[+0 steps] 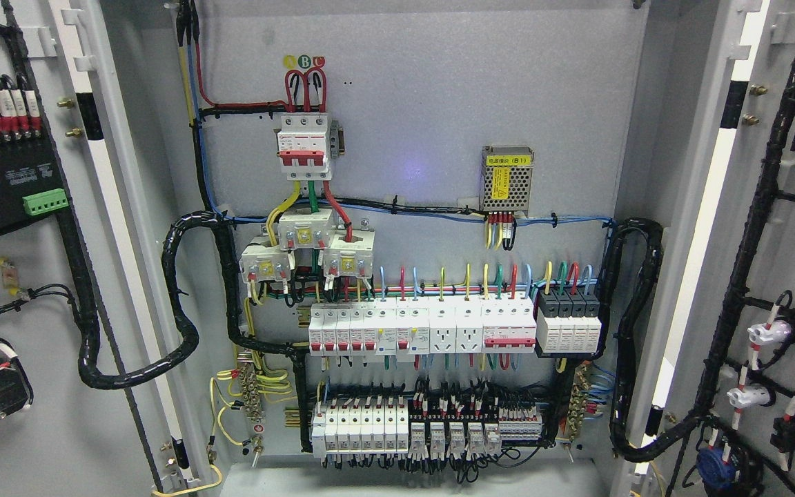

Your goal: Open door with both hands

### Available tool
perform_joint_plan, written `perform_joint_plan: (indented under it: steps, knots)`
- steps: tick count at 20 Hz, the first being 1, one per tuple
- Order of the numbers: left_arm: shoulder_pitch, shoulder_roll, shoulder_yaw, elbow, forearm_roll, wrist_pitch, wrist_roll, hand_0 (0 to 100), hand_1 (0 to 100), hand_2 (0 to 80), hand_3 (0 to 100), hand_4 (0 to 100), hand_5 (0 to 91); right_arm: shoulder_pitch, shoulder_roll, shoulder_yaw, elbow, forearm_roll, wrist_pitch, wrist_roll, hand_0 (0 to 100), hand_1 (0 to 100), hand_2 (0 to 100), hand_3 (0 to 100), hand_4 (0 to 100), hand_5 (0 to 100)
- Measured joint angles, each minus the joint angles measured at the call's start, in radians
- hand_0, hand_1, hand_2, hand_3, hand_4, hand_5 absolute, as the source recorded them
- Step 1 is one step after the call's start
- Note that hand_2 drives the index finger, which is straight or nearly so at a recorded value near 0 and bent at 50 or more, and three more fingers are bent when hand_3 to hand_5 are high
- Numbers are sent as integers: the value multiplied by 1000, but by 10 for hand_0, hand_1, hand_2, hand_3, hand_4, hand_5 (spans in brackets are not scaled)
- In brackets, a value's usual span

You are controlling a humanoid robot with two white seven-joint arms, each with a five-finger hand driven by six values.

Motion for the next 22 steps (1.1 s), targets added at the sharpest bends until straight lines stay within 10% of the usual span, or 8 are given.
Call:
perform_joint_plan:
  steps: [13, 22]
  knots:
    - [-39, -49, -7, 353, -149, 284, -12, 0, 0, 0, 0, 0, 0, -138, 83, 6, 430, 66, 21, -16, 191, 0, 0, 0, 0, 0]
    - [-60, -69, -11, 443, -173, 412, 9, 0, 0, 0, 0, 0, 0, -161, 123, 8, 587, 73, 323, -49, 191, 0, 0, 0, 0, 0]
